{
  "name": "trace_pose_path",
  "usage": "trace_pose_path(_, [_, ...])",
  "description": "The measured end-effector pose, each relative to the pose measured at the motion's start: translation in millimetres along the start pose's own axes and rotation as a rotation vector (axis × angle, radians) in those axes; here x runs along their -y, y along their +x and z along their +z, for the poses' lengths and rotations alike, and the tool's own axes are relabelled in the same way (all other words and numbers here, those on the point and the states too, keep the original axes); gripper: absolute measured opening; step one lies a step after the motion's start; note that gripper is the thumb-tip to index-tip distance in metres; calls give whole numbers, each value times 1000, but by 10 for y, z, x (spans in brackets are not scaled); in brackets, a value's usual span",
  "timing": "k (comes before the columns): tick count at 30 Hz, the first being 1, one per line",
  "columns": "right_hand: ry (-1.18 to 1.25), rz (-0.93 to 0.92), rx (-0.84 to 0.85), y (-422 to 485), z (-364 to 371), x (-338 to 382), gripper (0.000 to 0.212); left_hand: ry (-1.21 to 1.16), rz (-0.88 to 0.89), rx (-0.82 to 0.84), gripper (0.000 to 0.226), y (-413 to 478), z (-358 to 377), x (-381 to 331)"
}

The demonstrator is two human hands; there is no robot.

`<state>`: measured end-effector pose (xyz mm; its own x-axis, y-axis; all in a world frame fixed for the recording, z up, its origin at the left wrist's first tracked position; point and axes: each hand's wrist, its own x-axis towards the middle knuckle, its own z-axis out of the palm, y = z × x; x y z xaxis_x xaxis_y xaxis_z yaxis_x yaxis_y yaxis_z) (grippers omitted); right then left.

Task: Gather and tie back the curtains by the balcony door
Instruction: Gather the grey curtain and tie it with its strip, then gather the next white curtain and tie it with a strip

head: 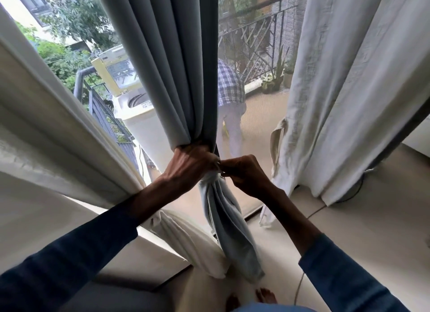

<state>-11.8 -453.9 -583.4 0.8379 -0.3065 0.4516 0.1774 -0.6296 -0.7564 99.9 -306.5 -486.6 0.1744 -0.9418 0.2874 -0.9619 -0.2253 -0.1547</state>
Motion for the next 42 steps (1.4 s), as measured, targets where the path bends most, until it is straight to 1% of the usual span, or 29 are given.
trace_pose_path(1, [-34,-4,8,-6,-9,15,20,-18,-10,5,10,6,3,18])
trace_pose_path(3, [-72,-19,8,-50,-3,72,11,-51,-44,-8,15,13,30,53])
trace_pose_path(6, [-51,9,-108,-105,41,206,10,-69,-53,1,14,52,73,65])
trace_pose_path(8, [-56,24,-156,-111,65,238,16,-66,-45,16,15,70,94,58])
trace_pose_path(10, [-146,6,-117,-120,71,222,21,-71,-37,0,17,74,105,52])
trace_pose_path(11, [-174,2,-94,-124,62,192,27,-77,-39,-5,18,75,107,50])
trace_pose_path(14, [-175,-13,-76,-111,17,109,42,-105,-33,-5,16,95,90,56])
trace_pose_path(15, [-196,-27,-66,-92,9,109,42,-116,-22,2,14,108,81,67])
trace_pose_path(17, [-255,-62,-69,-57,4,118,35,-139,-6,30,11,130,59,85])
trace_pose_path(19, [-227,-73,-120,-49,15,91,28,-173,0,54,11,151,40,95])
trace_pose_path(21, [-139,-17,-170,-46,46,57,27,-179,5,59,13,166,38,98])
trace_pose_path(23, [-39,69,-196,-31,65,45,29,-117,3,51,17,167,34,77])
trace_pose_path(26, [43,147,-209,-10,75,34,32,13,-20,-50,29,107,3,12])
trace_pose_path(29, [68,214,-255,-27,48,-16,31,10,-21,-182,45,45,-59,-73])
trace_pose_path(30, [68,236,-276,-32,19,-38,29,4,-16,-212,48,46,-69,-98])
trace_pose_path(31, [66,251,-293,-31,-16,-54,28,2,-10,-231,47,53,-64,-120])
trace_pose_path(33, [54,267,-313,-20,-89,-68,26,-11,-4,-234,35,56,-22,-158])
trace_pose_path(34, [54,276,-323,-13,-139,-64,25,-30,-3,-234,31,67,4,-186])
trace_pose_path(35, [64,285,-331,-6,-193,-59,24,-63,-5,-226,32,85,27,-221])
trace_pose_path(39, [69,319,-368,-1,-502,69,24,-262,20,-216,24,273,3,-482])
trace_pose_path(42, [96,348,-427,-1,-811,194,21,-402,-13,-258,36,610,-84,-684])
